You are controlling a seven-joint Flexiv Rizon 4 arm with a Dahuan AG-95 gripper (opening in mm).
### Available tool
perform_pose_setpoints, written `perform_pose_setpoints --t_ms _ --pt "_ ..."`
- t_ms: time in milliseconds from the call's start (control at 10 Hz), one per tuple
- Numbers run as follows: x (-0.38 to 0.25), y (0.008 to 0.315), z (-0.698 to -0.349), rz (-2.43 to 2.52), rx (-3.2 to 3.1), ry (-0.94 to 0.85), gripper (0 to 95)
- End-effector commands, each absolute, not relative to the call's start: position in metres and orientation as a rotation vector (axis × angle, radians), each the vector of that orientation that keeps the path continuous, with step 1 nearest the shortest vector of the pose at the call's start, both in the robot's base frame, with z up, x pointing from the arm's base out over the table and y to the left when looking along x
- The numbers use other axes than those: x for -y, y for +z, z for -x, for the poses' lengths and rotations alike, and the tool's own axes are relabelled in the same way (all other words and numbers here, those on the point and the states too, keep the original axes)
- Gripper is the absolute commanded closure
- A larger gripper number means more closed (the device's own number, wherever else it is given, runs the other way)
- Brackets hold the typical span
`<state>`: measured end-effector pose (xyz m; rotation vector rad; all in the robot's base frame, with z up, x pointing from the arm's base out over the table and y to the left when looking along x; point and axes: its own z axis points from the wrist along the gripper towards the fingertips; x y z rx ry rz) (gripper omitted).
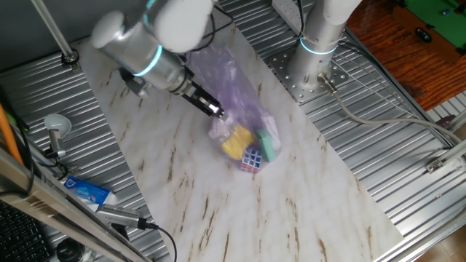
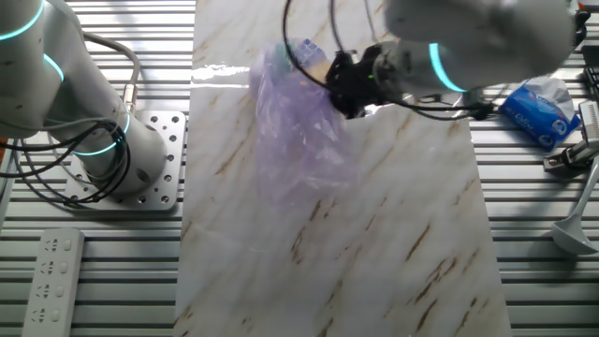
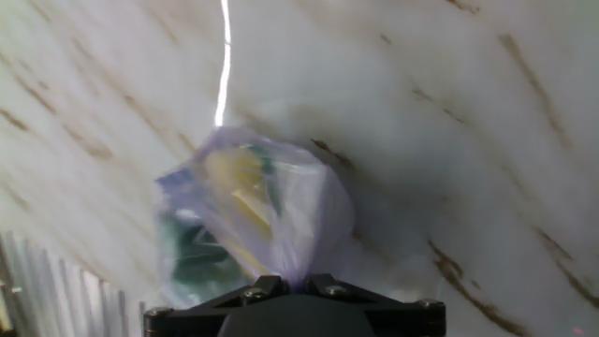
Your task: Pick up a bag of things
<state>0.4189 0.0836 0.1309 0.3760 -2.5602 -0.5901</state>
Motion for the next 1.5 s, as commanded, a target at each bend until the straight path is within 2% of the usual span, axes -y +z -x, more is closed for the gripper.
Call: perform_pose_setpoints --t_ms 100,400,800,1000,1100,1300,1500 --pt "-0.08 0.158 -0.429 -0.371 2.563 -0.614 95.0" --pt "-0.081 0.184 -0.431 -0.354 2.556 -0.69 95.0" --pt "-0.081 0.188 -0.43 -0.282 2.513 -0.913 95.0" --pt "-0.081 0.188 -0.43 -0.326 2.533 -0.852 95.0" --pt "-0.082 0.189 -0.43 -0.401 2.574 -0.709 95.0" --pt "-0.084 0.2 -0.431 -0.414 2.596 -0.584 95.0" --pt "-0.085 0.21 -0.436 -0.421 2.604 -0.537 95.0"
